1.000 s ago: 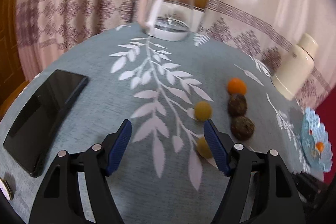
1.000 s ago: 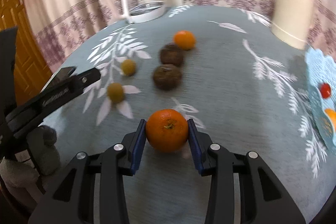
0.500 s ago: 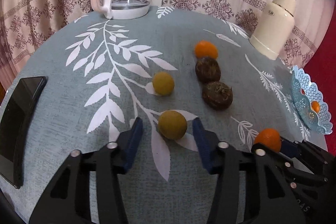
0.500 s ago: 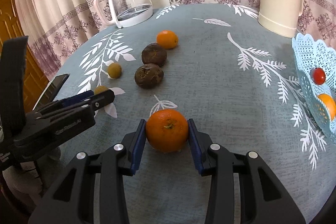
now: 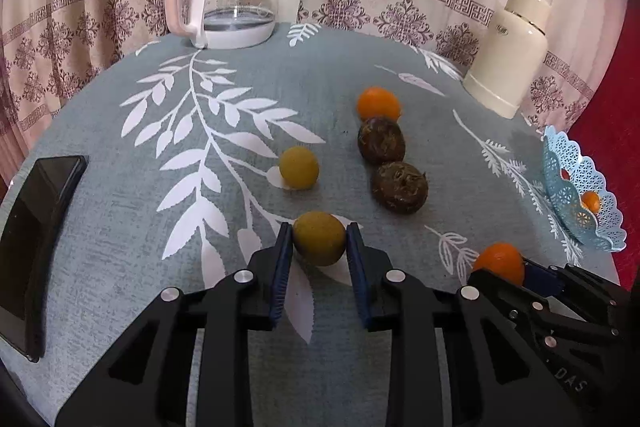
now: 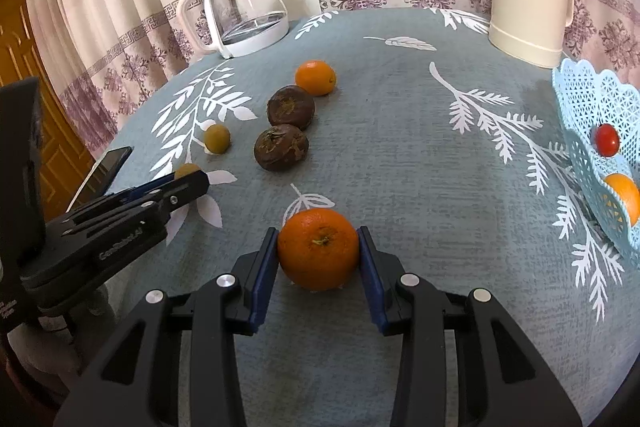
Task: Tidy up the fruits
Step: 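Grasp an orange with the right gripper while the left gripper grasps a yellow-green fruit, then carry the orange into the blue basket and open the right gripper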
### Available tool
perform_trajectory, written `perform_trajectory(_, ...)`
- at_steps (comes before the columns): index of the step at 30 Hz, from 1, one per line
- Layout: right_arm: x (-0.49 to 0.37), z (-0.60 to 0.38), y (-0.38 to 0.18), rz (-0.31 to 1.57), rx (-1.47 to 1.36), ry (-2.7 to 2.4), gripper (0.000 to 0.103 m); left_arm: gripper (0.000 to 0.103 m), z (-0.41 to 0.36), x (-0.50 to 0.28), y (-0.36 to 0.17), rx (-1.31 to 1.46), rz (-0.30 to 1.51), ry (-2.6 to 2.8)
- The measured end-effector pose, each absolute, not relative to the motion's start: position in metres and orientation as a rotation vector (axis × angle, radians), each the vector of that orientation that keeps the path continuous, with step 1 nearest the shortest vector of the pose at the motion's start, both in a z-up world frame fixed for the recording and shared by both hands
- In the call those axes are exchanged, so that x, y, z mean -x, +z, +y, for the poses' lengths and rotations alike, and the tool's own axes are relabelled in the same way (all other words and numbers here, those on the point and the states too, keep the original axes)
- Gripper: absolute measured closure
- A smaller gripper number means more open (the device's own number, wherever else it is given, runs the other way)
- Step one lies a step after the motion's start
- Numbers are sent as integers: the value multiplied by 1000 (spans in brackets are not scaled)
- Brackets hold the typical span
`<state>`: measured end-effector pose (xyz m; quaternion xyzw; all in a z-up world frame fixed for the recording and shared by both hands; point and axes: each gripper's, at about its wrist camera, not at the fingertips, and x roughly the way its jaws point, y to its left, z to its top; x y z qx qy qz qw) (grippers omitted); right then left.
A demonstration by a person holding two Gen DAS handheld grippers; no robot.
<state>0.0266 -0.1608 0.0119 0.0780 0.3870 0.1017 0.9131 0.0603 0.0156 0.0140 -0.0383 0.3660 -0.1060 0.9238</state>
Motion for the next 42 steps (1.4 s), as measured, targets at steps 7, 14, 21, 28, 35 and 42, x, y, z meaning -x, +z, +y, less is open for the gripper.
perform_trajectory(7, -24, -162, 13, 782, -165, 202, 64, 75, 22, -57, 19, 112, 712, -200)
perform_trajectory(14, -19, -167, 19, 749, -178, 181, 64, 75, 27, -56, 22, 142, 685, -189)
perform_trajectory(21, -10, -183, 27, 719, -221, 144, 64, 75, 26, -55, 22, 140, 683, -190)
perform_trajectory(28, 4, -200, 42, 673, -248, 114, 64, 75, 28, -56, 22, 147, 689, -182)
perform_trajectory(35, 20, -233, 59, 612, -276, 25, 64, 75, 27, -56, 22, 147, 690, -181)
perform_trajectory(42, 39, -278, 68, 573, -312, -96, 64, 75, 29, -56, 21, 148, 693, -177)
